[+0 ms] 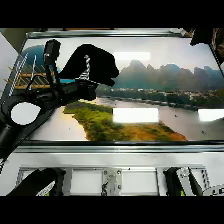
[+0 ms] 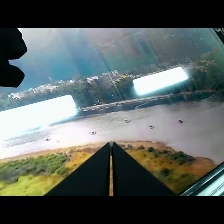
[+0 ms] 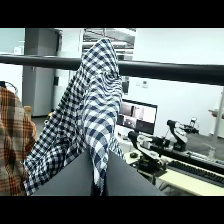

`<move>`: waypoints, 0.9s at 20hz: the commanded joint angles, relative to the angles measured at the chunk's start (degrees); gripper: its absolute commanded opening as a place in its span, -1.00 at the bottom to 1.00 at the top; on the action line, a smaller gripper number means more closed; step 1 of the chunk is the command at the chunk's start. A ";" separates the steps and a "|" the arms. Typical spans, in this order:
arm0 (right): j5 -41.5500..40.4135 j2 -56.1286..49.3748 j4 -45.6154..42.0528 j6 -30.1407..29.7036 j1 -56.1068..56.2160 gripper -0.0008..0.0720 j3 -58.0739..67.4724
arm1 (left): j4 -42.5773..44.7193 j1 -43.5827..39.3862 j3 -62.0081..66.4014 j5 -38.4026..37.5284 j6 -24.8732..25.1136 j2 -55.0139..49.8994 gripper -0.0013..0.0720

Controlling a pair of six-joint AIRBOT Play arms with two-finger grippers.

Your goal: Fold the clothes and pants, and hang the long-sleeved shirts on hangers.

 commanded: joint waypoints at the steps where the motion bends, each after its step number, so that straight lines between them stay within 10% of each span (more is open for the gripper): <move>1: 0.17 0.04 -2.03 2.67 -0.11 -0.96 1.42 | 0.00 0.02 -0.02 -0.04 -0.04 -0.04 -0.93; 7: 0.39 0.52 -4.66 4.26 -0.11 -0.96 1.42 | 0.00 0.02 -0.02 -0.33 -0.04 -0.04 -0.94; 14: 2.14 0.90 -28.70 25.11 -0.11 -0.96 1.40 | 0.00 0.02 -0.02 -0.87 -0.02 -0.04 -0.94; 18: 2.05 0.87 -31.17 26.75 -0.15 -0.96 1.40 | 0.00 0.02 -0.02 -0.92 -0.02 -0.04 -0.93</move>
